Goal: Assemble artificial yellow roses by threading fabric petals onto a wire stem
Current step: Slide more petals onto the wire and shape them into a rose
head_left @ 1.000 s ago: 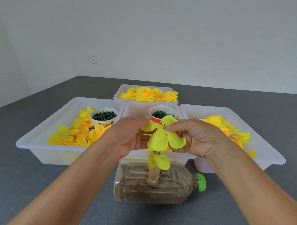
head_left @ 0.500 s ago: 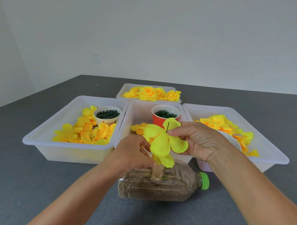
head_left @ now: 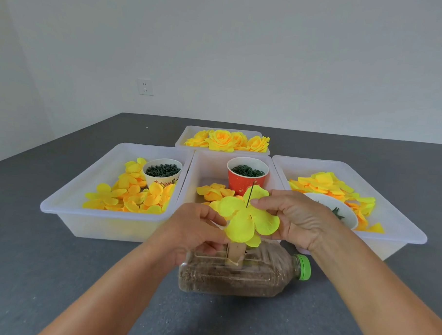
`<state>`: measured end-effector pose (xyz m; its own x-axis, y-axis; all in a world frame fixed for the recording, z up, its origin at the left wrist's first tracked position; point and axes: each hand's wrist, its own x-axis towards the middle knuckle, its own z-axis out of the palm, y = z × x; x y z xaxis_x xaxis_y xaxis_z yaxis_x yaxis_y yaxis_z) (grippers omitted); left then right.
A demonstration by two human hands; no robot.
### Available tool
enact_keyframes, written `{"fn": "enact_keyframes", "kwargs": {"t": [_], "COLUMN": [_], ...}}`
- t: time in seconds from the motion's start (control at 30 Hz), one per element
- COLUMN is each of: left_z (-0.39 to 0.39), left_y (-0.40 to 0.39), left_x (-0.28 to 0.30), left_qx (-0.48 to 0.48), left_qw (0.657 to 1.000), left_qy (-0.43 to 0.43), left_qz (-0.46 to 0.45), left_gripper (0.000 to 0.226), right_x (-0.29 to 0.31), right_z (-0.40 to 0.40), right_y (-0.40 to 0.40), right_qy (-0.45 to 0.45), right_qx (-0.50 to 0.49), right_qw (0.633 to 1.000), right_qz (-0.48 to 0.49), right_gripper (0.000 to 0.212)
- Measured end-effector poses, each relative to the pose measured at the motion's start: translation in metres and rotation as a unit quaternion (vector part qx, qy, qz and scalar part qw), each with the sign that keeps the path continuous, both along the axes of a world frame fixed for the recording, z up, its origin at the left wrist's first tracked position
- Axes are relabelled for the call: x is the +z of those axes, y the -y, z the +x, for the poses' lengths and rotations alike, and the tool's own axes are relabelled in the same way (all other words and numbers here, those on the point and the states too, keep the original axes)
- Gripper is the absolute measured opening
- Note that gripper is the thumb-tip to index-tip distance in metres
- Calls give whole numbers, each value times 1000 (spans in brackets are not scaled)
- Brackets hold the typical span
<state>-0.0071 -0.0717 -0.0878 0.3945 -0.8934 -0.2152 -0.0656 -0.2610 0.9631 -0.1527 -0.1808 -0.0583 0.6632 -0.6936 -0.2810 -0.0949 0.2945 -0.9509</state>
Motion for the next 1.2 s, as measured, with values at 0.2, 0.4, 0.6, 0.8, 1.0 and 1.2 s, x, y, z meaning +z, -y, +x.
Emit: {"fn": "enact_keyframes", "kwargs": {"t": [0.2, 0.4, 0.6, 0.8, 1.0, 1.2], "left_z": [8, 10, 12, 17, 18, 19], "left_y": [1, 3, 5, 7, 9, 9], "left_x": [8, 9, 11, 11, 9, 10], "left_qx": [-27, -49, -66, -47, -51, -75], "left_qw": [990, 975, 975, 984, 986, 985], "left_qy": [-137, -217, -213, -171, -160, -154], "left_qz": [-3, -9, -4, 10, 15, 17], "left_gripper": [20, 18, 17, 16, 16, 16], "right_x": [-9, -12, -10, -7, -6, -2], "right_z": [-9, -15, -14, -5, 0, 3], "right_y": [2, 0, -2, -3, -5, -4], "right_qy": [-2, 12, 2, -30, -36, -61], "right_qx": [6, 15, 30, 5, -7, -9], "right_qw": [998, 996, 998, 1000, 999, 997], "right_qz": [57, 82, 47, 1, -21, -55], "right_gripper": [3, 26, 31, 14, 15, 14]}}
